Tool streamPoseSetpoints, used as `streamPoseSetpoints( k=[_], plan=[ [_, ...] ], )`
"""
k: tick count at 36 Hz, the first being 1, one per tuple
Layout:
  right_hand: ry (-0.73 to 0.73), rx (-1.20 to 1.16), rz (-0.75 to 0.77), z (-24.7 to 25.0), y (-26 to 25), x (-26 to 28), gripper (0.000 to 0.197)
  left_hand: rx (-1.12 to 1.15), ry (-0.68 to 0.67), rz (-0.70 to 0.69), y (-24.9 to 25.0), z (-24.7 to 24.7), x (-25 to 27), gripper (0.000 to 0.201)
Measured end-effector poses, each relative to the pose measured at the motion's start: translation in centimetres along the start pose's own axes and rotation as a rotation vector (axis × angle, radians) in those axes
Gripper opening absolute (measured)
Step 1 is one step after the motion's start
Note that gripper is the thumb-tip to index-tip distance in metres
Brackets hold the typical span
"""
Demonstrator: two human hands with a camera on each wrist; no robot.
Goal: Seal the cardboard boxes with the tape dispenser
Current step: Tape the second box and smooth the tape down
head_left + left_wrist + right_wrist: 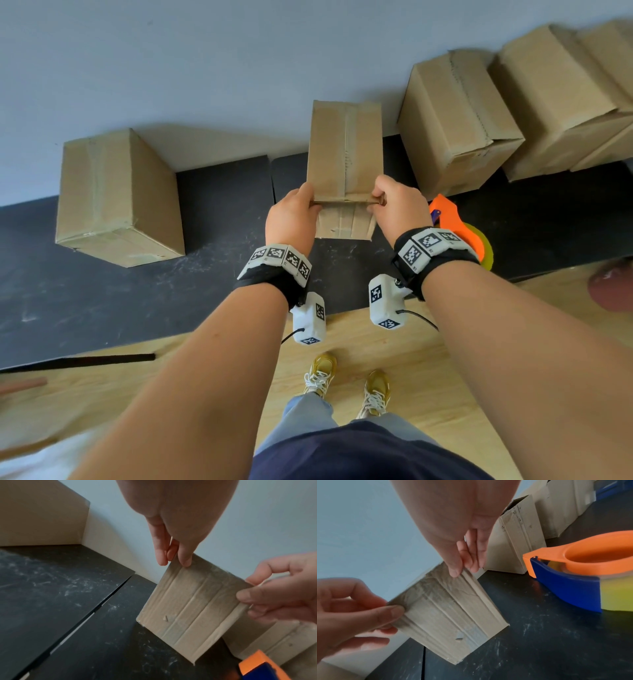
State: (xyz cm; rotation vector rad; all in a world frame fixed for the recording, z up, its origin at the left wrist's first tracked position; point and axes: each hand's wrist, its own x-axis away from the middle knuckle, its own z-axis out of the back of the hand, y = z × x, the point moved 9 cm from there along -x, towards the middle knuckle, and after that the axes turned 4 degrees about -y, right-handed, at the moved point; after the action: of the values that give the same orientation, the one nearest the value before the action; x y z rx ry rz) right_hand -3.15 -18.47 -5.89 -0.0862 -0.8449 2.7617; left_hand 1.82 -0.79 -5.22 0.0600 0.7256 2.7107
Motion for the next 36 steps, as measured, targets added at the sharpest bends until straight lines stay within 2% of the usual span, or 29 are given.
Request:
streamPoseSetpoints(
  k=[3, 5, 9, 11, 13, 15, 17, 22, 28, 32, 36],
  plan=[
    [-0.034, -0.051, -0.035, -0.2, 0.2, 0.4, 0.017, 0.08, -0.003, 0.102, -1.0, 0.2, 0.4, 0.005],
    [-0.07, -0.085, -0.09, -0.4, 0.3, 0.6, 0.023, 0.172, -0.003, 0.184, -1.8, 0.3, 0.8, 0.015],
    [-0.069, -0.276, -0.281, 0.0, 1.3, 1.3, 0.038, 0.309, 0.004, 0.3, -2.4, 0.3, 1.4, 0.018],
    [-0.066, -0.314, -0.366, 0.2, 1.9, 1.5, 0.049, 0.331, -0.012, 0.331, -2.6, -0.3, 1.3, 0.029],
    [-0.098, -0.304, -0.411, -0.1, 2.4, 1.2, 0.048, 0.355, -0.039, 0.346, -2.7, -1.0, 1.0, 0.044],
    [-0.158, -0.267, -0.387, -0.8, 2.2, 0.6, 0.031, 0.372, -0.066, 0.344, -2.6, -1.4, 0.8, 0.04],
    [-0.179, -0.254, -0.362, -1.1, 1.7, 0.3, 0.034, 0.373, -0.066, 0.324, -2.4, -1.3, 0.9, 0.029],
    [-0.119, -0.311, -0.341, -0.8, -0.3, -0.3, 0.038, 0.363, 0.037, 0.363, -3.5, 0.9, 1.2, 0.033],
    [-0.163, -0.324, -0.236, -2.2, -5.9, -1.7, 0.036, 0.348, 0.203, 0.437, -7.2, 5.1, 2.5, 0.029],
    [-0.22, -0.319, -0.173, -4.1, -9.9, -2.4, 0.038, 0.151, 0.278, 0.429, -9.8, 8.4, 3.5, 0.025],
    [-0.311, -0.287, -0.122, -7.1, -14.0, -2.5, 0.038, -0.095, 0.281, 0.445, -12.8, 11.2, 4.6, 0.029]
  ],
)
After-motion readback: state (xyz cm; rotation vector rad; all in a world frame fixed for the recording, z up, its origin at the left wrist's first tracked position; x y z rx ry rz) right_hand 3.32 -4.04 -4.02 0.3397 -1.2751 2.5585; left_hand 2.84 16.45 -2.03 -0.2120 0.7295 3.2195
